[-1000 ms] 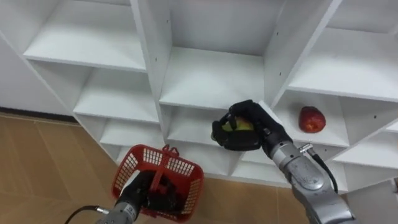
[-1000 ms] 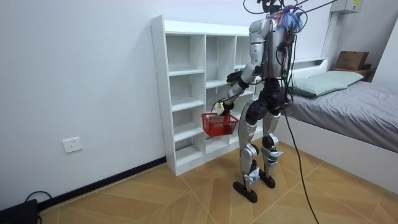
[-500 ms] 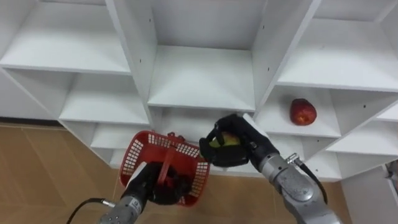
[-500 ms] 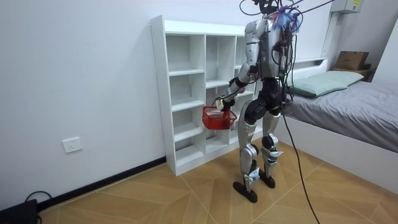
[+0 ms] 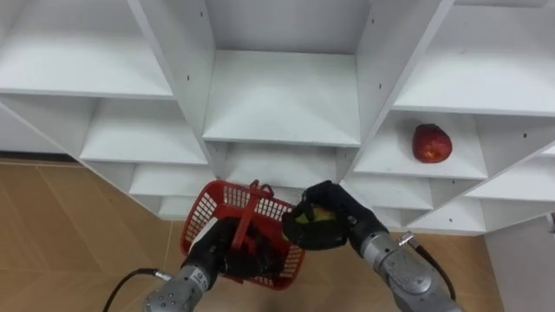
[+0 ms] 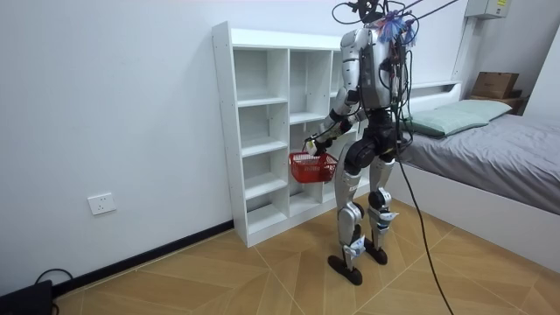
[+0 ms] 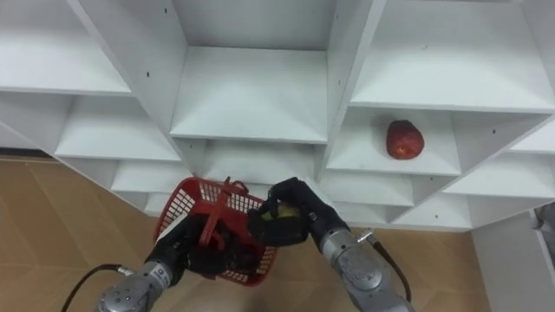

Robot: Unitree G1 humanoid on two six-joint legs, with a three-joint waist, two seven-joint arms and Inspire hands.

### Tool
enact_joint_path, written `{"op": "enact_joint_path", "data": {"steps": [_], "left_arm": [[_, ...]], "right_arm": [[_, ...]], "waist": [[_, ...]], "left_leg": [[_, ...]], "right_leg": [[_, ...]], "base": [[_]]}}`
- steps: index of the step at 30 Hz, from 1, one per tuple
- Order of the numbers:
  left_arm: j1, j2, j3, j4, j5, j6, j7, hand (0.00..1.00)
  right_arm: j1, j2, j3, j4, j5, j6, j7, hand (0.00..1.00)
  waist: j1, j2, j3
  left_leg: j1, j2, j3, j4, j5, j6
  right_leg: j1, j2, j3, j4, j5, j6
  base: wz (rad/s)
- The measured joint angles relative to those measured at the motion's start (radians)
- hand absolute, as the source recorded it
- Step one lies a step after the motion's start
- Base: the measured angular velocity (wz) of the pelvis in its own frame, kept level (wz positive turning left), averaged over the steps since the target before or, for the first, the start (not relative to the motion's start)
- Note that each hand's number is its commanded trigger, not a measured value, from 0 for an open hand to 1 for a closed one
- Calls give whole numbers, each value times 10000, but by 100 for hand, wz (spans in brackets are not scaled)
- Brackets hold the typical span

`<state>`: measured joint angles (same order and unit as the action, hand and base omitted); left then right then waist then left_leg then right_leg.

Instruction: Collect fruits from the closet

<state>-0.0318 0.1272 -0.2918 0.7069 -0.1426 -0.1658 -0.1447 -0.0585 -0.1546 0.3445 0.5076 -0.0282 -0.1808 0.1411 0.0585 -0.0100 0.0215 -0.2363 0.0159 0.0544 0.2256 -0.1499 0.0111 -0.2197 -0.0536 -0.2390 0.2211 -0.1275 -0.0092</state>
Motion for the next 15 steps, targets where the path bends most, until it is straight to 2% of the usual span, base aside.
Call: {"op": "enact_joint_path", "data": {"steps": [4, 15], "left_arm": [[-13, -8, -127, -11, -267, 0, -165, 100], [-133, -66, -370, -200, -621, 0, -838, 100]], "right_arm": [[-39, -36, 226, 207, 7, -11, -227, 100], [-227, 0, 229, 1138, -639, 1, -293, 100]], "waist": [[-25, 98, -9], [-52, 84, -3]], "left_leg": [[2, 32, 11, -4, 1, -4], [3, 40, 160, -6, 2, -4]], "right_leg": [[1, -3, -72, 0, 0, -1], [-104, -20, 29, 76, 0, -2]], "base": [[0], [-4]]}}
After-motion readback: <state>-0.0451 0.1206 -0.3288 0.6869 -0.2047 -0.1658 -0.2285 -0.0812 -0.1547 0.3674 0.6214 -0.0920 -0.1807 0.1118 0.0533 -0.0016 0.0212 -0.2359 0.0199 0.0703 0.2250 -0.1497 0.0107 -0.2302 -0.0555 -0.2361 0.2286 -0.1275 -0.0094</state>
